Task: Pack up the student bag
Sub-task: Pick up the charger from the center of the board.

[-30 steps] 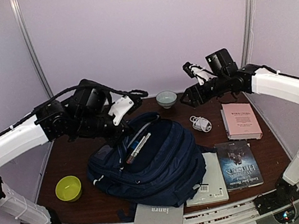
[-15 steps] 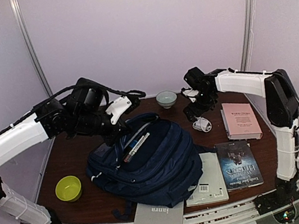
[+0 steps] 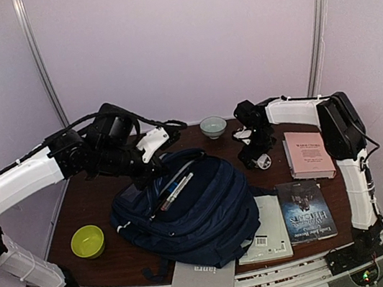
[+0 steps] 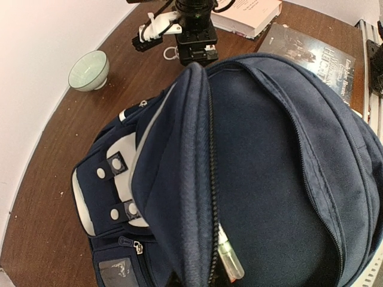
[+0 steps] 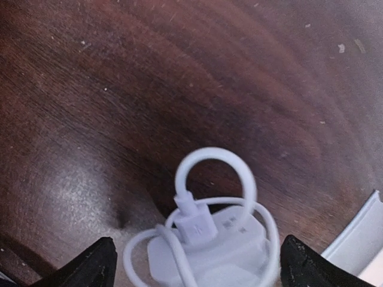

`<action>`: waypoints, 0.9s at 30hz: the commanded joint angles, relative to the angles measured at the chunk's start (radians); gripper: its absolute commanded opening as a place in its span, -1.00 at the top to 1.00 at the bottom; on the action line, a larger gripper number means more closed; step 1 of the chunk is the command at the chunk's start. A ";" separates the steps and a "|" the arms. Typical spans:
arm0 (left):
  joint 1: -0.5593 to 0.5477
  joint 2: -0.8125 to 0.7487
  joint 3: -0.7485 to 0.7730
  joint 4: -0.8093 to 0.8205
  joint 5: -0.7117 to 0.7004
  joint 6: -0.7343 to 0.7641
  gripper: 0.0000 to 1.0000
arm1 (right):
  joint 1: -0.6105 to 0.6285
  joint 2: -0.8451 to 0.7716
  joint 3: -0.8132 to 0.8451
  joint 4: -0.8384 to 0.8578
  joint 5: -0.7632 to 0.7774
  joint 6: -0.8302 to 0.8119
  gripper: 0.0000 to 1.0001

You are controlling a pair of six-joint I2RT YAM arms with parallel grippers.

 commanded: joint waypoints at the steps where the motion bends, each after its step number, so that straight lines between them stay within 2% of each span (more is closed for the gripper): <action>1: 0.016 -0.003 0.006 0.117 0.003 0.029 1.00 | -0.009 0.044 0.038 -0.022 -0.068 -0.033 -0.84; 9: 0.018 -0.002 0.007 0.117 0.006 0.028 1.00 | -0.010 0.035 0.038 -0.025 -0.090 -0.027 -0.17; 14: 0.019 -0.001 0.010 0.118 0.006 0.028 1.00 | -0.010 -0.021 0.032 -0.029 -0.088 -0.004 0.09; 21: 0.020 -0.023 0.000 0.121 -0.001 0.024 1.00 | -0.007 -0.186 -0.025 -0.003 -0.120 0.061 0.28; 27: 0.021 -0.032 -0.014 0.134 0.002 0.013 1.00 | 0.035 -0.461 -0.150 0.089 -0.224 0.137 0.30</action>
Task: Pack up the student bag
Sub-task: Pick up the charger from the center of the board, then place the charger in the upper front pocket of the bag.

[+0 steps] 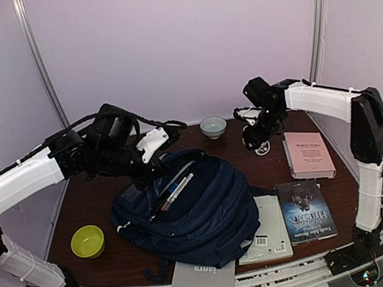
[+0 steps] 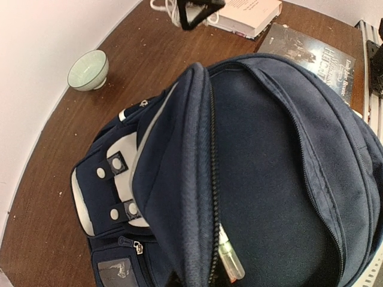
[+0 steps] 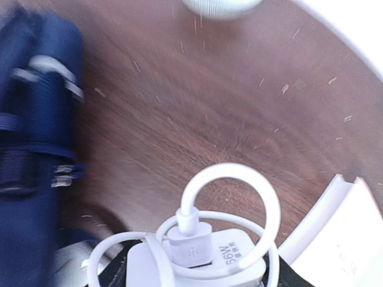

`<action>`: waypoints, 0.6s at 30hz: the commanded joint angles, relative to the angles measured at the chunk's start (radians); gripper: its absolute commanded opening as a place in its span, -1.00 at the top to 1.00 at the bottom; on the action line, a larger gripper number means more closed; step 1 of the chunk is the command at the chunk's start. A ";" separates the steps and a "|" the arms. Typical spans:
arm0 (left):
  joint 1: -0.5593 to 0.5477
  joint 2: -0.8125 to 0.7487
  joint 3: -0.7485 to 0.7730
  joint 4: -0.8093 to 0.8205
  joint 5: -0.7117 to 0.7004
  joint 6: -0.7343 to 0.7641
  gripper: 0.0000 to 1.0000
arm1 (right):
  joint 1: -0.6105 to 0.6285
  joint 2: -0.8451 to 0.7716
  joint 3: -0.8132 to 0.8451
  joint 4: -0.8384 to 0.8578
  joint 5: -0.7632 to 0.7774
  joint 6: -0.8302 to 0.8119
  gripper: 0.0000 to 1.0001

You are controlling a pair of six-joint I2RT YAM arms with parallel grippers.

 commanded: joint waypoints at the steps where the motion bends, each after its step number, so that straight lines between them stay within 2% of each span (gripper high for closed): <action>1: 0.016 -0.030 -0.007 0.126 -0.007 0.011 1.00 | 0.046 -0.254 -0.106 0.117 -0.111 0.090 0.30; 6: 0.017 -0.032 -0.008 0.126 -0.009 -0.001 1.00 | 0.160 -0.489 -0.306 0.410 -0.339 0.222 0.30; 10: 0.018 -0.031 -0.008 0.126 -0.006 -0.011 1.00 | 0.331 -0.572 -0.467 0.741 -0.463 0.301 0.29; 12: 0.019 -0.035 -0.009 0.127 -0.003 -0.015 1.00 | 0.429 -0.573 -0.500 0.847 -0.474 0.276 0.24; 15: 0.019 -0.045 -0.011 0.127 0.003 -0.018 1.00 | 0.542 -0.523 -0.473 0.808 -0.397 0.152 0.23; 18: 0.019 -0.057 -0.017 0.130 0.006 -0.020 1.00 | 0.569 -0.456 -0.438 0.748 -0.275 0.112 0.23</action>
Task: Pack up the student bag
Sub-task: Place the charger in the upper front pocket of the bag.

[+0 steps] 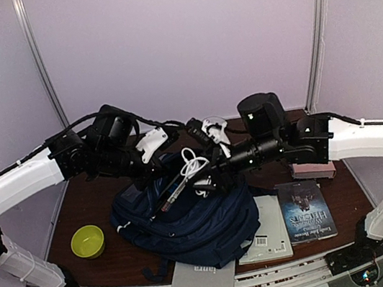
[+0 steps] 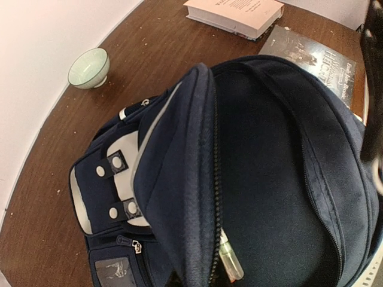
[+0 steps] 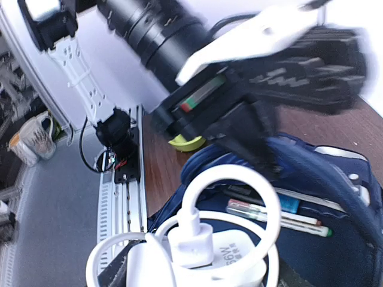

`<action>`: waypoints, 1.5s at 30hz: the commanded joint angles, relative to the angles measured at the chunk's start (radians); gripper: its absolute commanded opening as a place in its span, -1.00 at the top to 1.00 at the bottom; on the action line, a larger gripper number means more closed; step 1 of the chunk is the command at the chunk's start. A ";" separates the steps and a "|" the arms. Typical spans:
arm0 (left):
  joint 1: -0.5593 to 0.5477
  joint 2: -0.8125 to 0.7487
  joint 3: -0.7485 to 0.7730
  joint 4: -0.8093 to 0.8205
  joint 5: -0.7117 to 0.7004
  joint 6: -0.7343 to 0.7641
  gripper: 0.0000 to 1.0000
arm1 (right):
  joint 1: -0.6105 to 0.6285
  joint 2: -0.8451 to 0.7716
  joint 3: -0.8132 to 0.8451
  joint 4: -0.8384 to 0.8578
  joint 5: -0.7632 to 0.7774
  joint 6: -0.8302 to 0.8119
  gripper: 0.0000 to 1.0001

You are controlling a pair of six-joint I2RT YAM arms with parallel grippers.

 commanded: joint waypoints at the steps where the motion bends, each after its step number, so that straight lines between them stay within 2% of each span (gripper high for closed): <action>1: 0.017 -0.057 -0.007 0.120 0.006 -0.001 1.00 | 0.024 0.077 0.047 0.053 0.136 -0.064 0.25; 5: 0.017 -0.067 -0.009 0.127 0.032 -0.005 1.00 | 0.026 0.179 0.098 0.075 0.226 -0.037 0.23; 9: 0.018 -0.076 -0.014 0.127 0.016 0.004 1.00 | 0.025 0.251 0.146 0.069 0.358 -0.019 -0.01; 12: 0.020 -0.091 -0.022 0.133 0.002 0.009 1.00 | 0.026 0.274 0.163 0.041 0.430 -0.019 -0.34; 14: 0.022 -0.093 -0.024 0.136 0.004 0.009 1.00 | 0.027 0.282 0.170 0.006 0.443 -0.027 -0.49; 17: 0.023 -0.092 -0.023 0.136 0.006 0.006 1.00 | 0.027 0.271 0.152 -0.028 0.442 -0.041 -0.97; 22: 0.026 -0.087 -0.021 0.136 0.010 0.005 1.00 | 0.028 0.198 0.080 -0.005 0.408 -0.038 -1.00; 27: 0.026 -0.083 -0.021 0.136 0.009 0.003 1.00 | 0.027 0.065 -0.016 0.099 0.299 -0.024 -1.00; 30: 0.026 -0.079 -0.017 0.128 0.009 0.000 1.00 | 0.025 -0.021 -0.085 0.145 0.292 0.006 -1.00; 33: 0.026 -0.087 -0.012 0.112 -0.013 0.012 1.00 | 0.017 -0.071 -0.122 0.111 0.412 0.079 -1.00; 37: 0.026 -0.096 -0.018 0.111 -0.050 0.026 1.00 | 0.003 -0.082 -0.096 -0.093 0.662 0.227 -1.00; 39: 0.026 -0.095 -0.018 0.110 -0.034 0.026 1.00 | 0.003 -0.084 -0.112 -0.152 0.695 0.287 -1.00; 45: 0.026 -0.091 -0.017 0.110 -0.003 0.021 1.00 | 0.010 -0.062 -0.214 -0.110 0.482 0.450 -1.00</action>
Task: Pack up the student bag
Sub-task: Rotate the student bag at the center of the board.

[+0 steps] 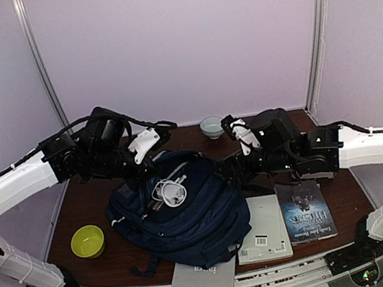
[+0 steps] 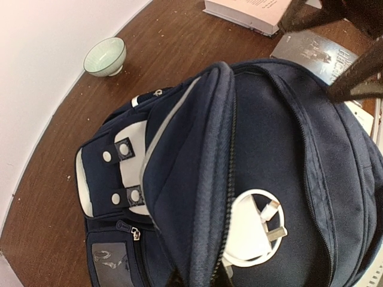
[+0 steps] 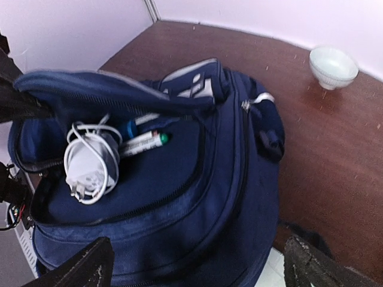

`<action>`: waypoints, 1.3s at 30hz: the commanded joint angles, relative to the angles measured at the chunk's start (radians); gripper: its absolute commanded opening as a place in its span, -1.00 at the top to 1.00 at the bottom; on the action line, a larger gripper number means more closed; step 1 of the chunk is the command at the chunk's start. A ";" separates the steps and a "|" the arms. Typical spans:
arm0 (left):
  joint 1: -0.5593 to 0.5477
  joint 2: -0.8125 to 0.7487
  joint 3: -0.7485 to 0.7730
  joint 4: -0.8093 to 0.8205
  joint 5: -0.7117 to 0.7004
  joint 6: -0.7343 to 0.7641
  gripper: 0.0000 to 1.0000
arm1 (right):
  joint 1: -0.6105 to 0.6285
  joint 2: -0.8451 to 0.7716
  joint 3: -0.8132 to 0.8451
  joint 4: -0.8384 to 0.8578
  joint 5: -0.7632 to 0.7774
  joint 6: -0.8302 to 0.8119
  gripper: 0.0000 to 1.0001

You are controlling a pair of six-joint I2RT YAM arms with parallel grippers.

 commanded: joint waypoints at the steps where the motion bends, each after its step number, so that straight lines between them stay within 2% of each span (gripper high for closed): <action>1: -0.002 -0.044 0.025 0.115 0.014 0.023 1.00 | 0.013 0.035 -0.074 -0.003 -0.130 0.188 -0.99; 5: -0.002 -0.049 0.023 0.114 0.013 0.022 1.00 | 0.061 0.117 -0.079 0.018 -0.175 0.232 -0.91; 7: -0.002 -0.051 0.023 0.114 0.020 0.022 1.00 | 0.072 0.151 -0.071 0.049 -0.209 0.237 -0.77; 10: -0.002 -0.051 0.024 0.115 0.033 0.022 1.00 | 0.072 0.190 -0.036 0.072 -0.233 0.227 -0.26; 13: -0.004 -0.051 0.024 0.115 0.052 0.020 1.00 | 0.065 0.202 0.013 0.043 -0.190 0.188 0.26; 16: -0.004 -0.048 0.025 0.116 0.115 0.021 1.00 | 0.041 0.204 0.056 0.021 -0.191 0.159 0.65; 18: -0.009 -0.046 0.026 0.115 0.152 0.023 1.00 | 0.025 0.204 0.085 0.000 -0.192 0.142 0.83; 21: -0.014 -0.047 0.025 0.116 0.200 0.035 1.00 | 0.006 0.191 0.113 -0.024 -0.182 0.119 0.91; 22: -0.015 -0.046 0.026 0.116 0.225 0.039 1.00 | 0.000 0.182 0.119 -0.028 -0.176 0.111 1.00; 25: -0.017 -0.042 0.024 0.116 0.305 0.059 0.95 | -0.021 0.157 0.121 -0.031 -0.162 0.085 1.00; 26: -0.020 -0.040 0.022 0.115 0.331 0.068 0.78 | -0.032 0.152 0.119 -0.030 -0.166 0.076 1.00; 29: -0.024 -0.047 0.027 0.099 0.377 0.097 -0.01 | -0.088 0.158 0.113 -0.031 -0.214 0.048 1.00; 32: -0.023 -0.098 0.016 0.107 0.370 0.120 -0.41 | -0.151 0.176 0.108 -0.029 -0.298 0.013 1.00; 36: -0.003 -0.152 -0.035 0.136 0.192 0.128 -0.61 | -0.187 0.196 0.150 -0.076 -0.335 -0.058 1.00; 39: 0.058 -0.109 -0.007 0.075 0.119 0.129 -0.48 | -0.237 0.205 0.190 -0.111 -0.399 -0.093 1.00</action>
